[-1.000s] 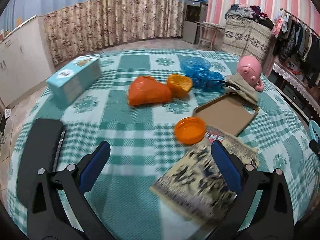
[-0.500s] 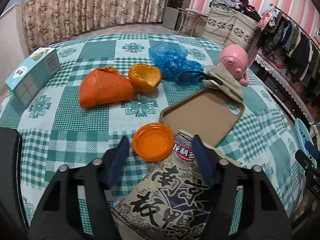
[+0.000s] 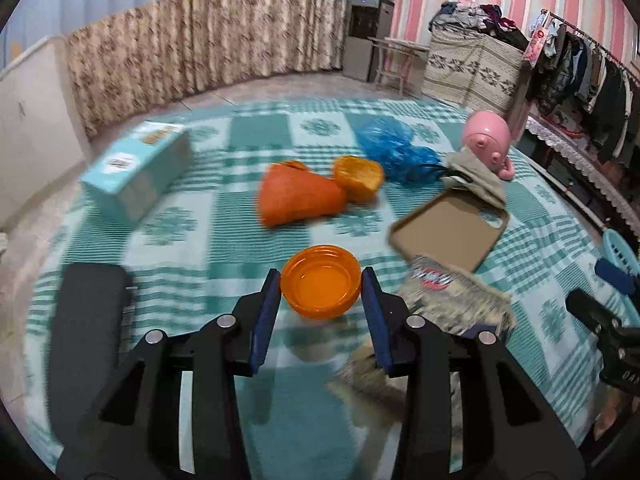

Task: Collect trash
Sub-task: 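Grasp the orange plastic lid with the left tool while the right tool grasps the printed snack bag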

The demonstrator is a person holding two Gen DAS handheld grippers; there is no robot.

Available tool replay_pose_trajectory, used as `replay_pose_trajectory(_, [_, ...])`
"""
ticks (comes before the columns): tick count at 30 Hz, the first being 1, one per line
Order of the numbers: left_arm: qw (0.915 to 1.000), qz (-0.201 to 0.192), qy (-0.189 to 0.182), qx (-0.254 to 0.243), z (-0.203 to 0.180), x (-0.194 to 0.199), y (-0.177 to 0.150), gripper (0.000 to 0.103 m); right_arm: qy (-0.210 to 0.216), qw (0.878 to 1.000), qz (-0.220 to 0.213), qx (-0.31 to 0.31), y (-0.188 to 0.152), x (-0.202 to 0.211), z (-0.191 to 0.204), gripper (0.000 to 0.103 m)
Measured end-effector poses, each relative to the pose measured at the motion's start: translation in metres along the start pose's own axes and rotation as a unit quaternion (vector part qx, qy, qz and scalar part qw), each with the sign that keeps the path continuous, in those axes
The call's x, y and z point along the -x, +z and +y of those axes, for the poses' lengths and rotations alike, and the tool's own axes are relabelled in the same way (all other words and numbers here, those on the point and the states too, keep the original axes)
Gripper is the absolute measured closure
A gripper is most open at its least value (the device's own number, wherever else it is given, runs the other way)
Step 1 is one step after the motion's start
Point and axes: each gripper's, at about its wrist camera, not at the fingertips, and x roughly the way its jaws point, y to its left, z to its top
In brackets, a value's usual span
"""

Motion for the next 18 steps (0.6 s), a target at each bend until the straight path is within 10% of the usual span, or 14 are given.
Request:
replay_pose_trajectory(11, [0.9982,-0.015,0.046,0.035,0.057,0.017,-0.035,0.063,0.043,0.997,0.066,0.024,0.011,-0.050,0.053,0.015])
replay_pose_trajectory(16, [0.9976,-0.026,0.040,0.051,0.062,0.015,-0.037,0.063,0.055,0.994,0.086,0.033,0.000,-0.058,0.059,0.037])
replay_pose_trajectory(18, [0.9978,-0.025,0.040,0.047,0.059,0.014,-0.038,0.063,0.065,0.993,0.087,0.041,-0.001,-0.056,0.062,0.061])
